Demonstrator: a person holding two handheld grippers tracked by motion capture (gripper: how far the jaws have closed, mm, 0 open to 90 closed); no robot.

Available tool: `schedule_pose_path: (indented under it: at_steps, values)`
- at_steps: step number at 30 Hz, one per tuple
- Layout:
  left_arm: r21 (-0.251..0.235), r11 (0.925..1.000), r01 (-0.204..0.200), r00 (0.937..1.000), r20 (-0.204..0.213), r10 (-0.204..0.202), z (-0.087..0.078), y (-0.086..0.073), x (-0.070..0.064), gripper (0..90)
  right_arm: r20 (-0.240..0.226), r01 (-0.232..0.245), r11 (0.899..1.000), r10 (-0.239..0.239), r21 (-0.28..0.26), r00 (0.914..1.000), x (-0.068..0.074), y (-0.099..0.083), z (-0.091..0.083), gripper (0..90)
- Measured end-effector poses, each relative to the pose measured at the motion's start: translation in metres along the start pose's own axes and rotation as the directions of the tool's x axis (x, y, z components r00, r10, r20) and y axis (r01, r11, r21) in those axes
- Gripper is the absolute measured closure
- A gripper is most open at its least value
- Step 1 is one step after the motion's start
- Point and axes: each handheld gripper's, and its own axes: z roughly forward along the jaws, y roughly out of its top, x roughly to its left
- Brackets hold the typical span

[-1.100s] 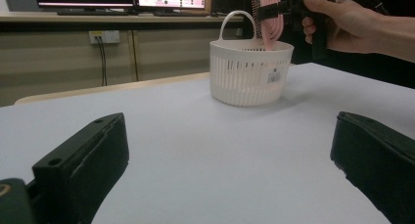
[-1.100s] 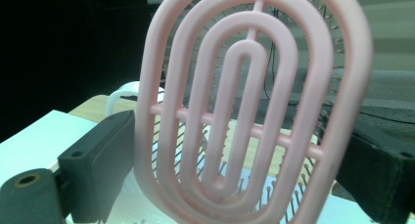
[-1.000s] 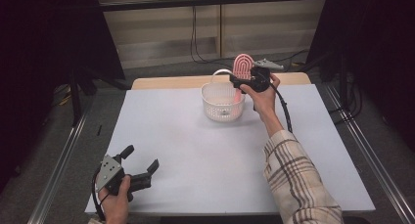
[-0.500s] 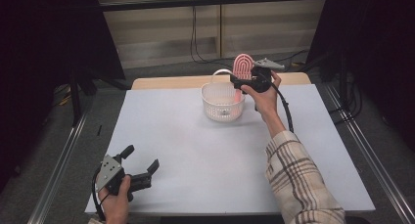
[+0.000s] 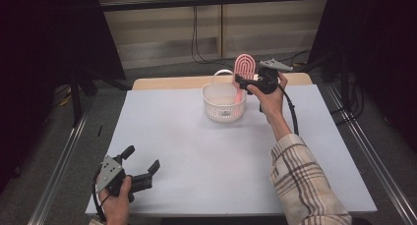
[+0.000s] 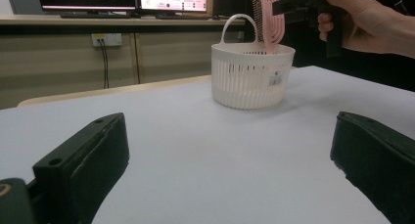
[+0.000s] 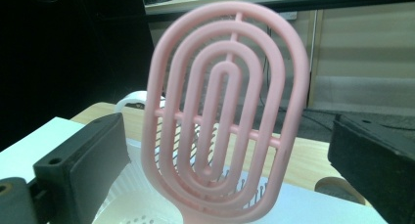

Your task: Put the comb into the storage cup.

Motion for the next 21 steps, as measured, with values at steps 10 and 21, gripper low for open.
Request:
schedule_pose_path:
  at_steps: [10, 21]
  values:
    - [0.001, 1.0000, 0.001, 1.0000, -0.008, -0.001, 0.000, 0.000, 0.001, 1.0, 0.024, 0.056, 0.998, -0.056, -0.008, 0.9982, 0.002, 0.001, -0.008, 1.0]
    - [0.000, 1.0000, 0.004, 0.9999, -0.013, -0.004, 0.001, 0.000, 0.002, 1.1, 0.023, 0.081, 0.996, -0.080, -0.030, 0.9965, 0.004, -0.002, -0.019, 1.1]
